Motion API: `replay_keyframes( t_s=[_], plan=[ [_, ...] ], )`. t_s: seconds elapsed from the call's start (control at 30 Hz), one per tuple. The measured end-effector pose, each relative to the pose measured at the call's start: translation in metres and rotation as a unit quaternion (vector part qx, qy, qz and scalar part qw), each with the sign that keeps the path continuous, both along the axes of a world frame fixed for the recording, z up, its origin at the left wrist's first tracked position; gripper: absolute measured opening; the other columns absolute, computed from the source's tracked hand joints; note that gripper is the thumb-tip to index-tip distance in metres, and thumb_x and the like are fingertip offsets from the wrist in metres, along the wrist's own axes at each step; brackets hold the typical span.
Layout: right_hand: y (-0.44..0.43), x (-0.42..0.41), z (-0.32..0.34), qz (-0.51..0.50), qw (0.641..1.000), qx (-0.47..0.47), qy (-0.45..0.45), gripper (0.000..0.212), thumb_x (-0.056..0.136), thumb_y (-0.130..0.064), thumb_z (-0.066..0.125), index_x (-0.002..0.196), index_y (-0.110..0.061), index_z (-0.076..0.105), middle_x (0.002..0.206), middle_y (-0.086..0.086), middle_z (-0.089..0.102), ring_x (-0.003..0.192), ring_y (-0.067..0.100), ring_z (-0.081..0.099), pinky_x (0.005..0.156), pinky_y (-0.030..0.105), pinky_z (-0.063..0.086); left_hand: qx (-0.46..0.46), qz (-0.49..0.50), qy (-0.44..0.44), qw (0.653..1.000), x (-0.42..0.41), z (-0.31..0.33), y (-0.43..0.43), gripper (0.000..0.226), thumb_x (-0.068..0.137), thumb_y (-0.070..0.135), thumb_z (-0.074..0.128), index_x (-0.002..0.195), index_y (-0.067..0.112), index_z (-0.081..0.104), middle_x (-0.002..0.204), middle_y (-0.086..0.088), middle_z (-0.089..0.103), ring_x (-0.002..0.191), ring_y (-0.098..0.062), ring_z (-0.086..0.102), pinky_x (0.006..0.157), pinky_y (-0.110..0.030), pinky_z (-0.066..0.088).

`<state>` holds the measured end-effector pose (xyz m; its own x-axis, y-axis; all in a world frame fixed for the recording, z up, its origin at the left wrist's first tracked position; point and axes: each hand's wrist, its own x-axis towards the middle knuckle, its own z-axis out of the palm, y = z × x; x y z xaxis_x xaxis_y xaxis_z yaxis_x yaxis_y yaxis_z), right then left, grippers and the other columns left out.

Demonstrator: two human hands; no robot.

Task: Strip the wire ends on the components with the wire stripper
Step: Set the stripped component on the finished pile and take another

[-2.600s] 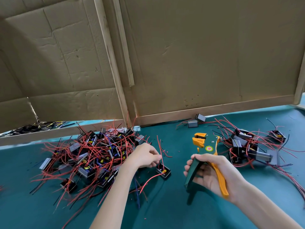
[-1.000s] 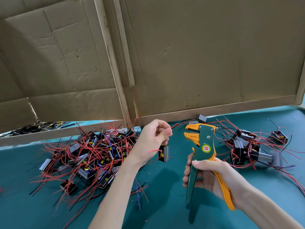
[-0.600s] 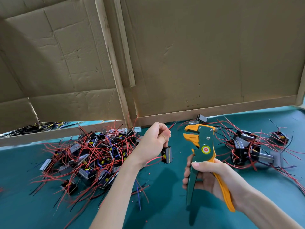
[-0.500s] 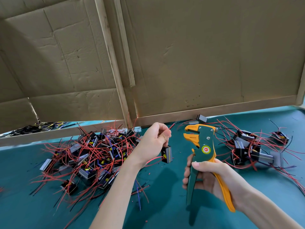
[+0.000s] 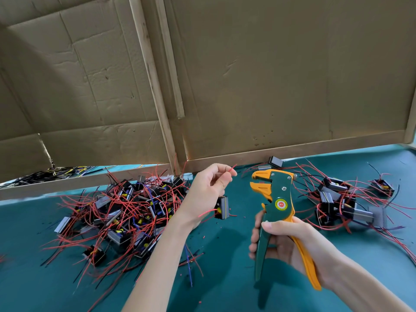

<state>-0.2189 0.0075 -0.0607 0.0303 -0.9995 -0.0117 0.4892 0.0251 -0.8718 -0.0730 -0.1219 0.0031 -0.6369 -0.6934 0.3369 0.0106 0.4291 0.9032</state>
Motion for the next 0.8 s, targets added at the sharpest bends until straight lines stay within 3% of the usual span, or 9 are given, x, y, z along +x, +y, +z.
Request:
replay_keyframes(
  t_s=[0.1, 0.23, 0.43, 0.53, 0.67, 0.8],
  plan=[
    [0.0, 0.0, 0.001, 0.0, 1.0, -0.001, 0.002, 0.045, 0.052, -0.022, 0.092, 0.086, -0.003, 0.07, 0.082, 0.026, 0.062, 0.075, 0.041, 0.065, 0.073, 0.05, 0.055, -0.013, -0.031, 0.02, 0.999, 0.003, 0.005, 0.003, 0.015, 0.094, 0.007, 0.056, 0.094, 0.016, 0.068, 0.079, 0.021, 0.067, 0.074, 0.006, 0.057, 0.069, -0.009, 0.042],
    [0.001, 0.0, 0.005, 0.005, 1.0, -0.004, 0.009, 0.044, 0.053, -0.022, 0.092, 0.086, -0.004, 0.069, 0.081, 0.025, 0.063, 0.074, 0.04, 0.065, 0.073, 0.049, 0.055, 0.012, -0.052, 0.049, 0.997, 0.006, 0.009, 0.005, 0.014, 0.089, 0.008, 0.062, 0.091, 0.018, 0.071, 0.084, 0.01, 0.072, 0.083, -0.001, 0.065, 0.072, -0.011, 0.046],
    [0.004, 0.002, 0.007, 0.023, 0.999, -0.012, 0.035, 0.036, 0.06, -0.02, 0.087, 0.087, -0.004, 0.068, 0.081, 0.026, 0.063, 0.074, 0.041, 0.065, 0.074, 0.049, 0.055, 0.054, -0.067, 0.018, 0.996, 0.008, 0.008, 0.004, 0.014, 0.078, 0.029, 0.067, 0.084, 0.017, 0.071, 0.071, 0.009, 0.066, 0.064, -0.001, 0.052, 0.061, -0.015, 0.04],
    [0.005, 0.003, 0.011, 0.028, 0.999, -0.017, 0.043, 0.038, 0.058, -0.02, 0.089, 0.085, -0.003, 0.068, 0.08, 0.028, 0.063, 0.073, 0.042, 0.065, 0.073, 0.051, 0.055, 0.056, -0.071, -0.011, 0.996, 0.007, 0.008, 0.004, 0.009, 0.086, 0.022, 0.066, 0.085, 0.015, 0.071, 0.071, 0.008, 0.064, 0.065, -0.003, 0.049, 0.061, -0.015, 0.039],
    [0.006, 0.006, 0.014, 0.022, 0.998, -0.023, 0.047, 0.022, 0.062, -0.012, 0.077, 0.08, -0.003, 0.068, 0.076, 0.028, 0.061, 0.068, 0.041, 0.065, 0.069, 0.05, 0.056, 0.059, -0.087, -0.026, 0.994, 0.01, 0.012, 0.004, 0.008, 0.089, 0.017, 0.064, 0.085, 0.013, 0.071, 0.07, 0.008, 0.062, 0.06, -0.002, 0.045, 0.06, -0.014, 0.038],
    [0.008, 0.006, 0.014, 0.025, 0.997, -0.033, 0.06, 0.02, 0.065, -0.012, 0.077, 0.08, -0.003, 0.067, 0.075, 0.029, 0.06, 0.068, 0.04, 0.064, 0.069, 0.05, 0.055, 0.055, -0.099, -0.04, 0.993, 0.014, 0.016, 0.005, 0.009, 0.09, 0.014, 0.064, 0.083, 0.014, 0.07, 0.069, 0.007, 0.062, 0.055, -0.001, 0.042, 0.056, -0.011, 0.035]
  ],
)
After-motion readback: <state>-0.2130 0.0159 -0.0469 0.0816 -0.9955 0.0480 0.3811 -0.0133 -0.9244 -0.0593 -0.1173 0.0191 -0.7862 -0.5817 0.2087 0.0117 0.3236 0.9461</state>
